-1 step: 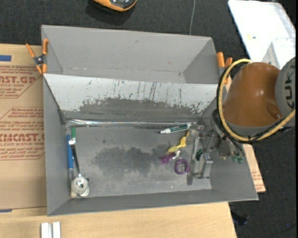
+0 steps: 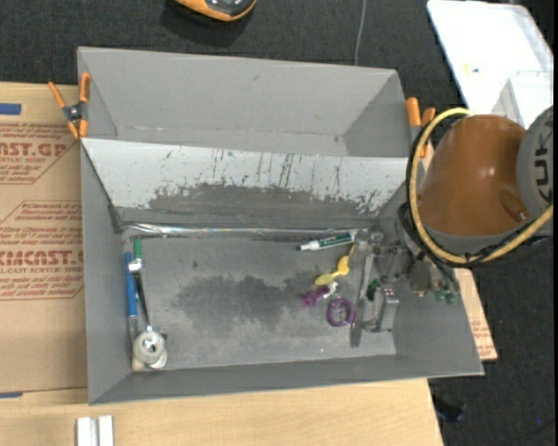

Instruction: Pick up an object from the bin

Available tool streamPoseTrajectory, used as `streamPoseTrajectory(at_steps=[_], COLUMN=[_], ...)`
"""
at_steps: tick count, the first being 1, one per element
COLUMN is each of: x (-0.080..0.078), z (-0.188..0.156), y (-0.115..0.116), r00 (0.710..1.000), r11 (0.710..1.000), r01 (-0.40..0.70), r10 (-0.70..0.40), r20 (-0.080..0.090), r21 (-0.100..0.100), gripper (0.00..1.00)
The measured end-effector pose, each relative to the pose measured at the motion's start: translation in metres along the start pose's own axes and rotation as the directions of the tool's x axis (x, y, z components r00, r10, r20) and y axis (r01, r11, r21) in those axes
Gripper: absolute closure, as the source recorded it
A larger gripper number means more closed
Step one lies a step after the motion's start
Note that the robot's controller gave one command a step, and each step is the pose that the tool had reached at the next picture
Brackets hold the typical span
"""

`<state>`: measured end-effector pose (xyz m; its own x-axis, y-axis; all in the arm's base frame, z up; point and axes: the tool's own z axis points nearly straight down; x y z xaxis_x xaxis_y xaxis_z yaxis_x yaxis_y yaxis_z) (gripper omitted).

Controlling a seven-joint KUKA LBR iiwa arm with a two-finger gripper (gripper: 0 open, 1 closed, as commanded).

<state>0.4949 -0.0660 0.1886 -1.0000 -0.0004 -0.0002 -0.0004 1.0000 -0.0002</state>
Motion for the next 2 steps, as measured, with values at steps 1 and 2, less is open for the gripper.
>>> streamPoseTrajectory(at_steps=[1,2], x=[-0.016,-0.018], z=[0.012,0.012], y=[0.001,-0.026], r00=[0.999,1.0], r11=[0.999,1.0], r01=[0.048,0.011], r10=[-0.048,-0.011], r20=[0.002,0.002], r21=[0.0,-0.004], gripper=[0.0,0.0])
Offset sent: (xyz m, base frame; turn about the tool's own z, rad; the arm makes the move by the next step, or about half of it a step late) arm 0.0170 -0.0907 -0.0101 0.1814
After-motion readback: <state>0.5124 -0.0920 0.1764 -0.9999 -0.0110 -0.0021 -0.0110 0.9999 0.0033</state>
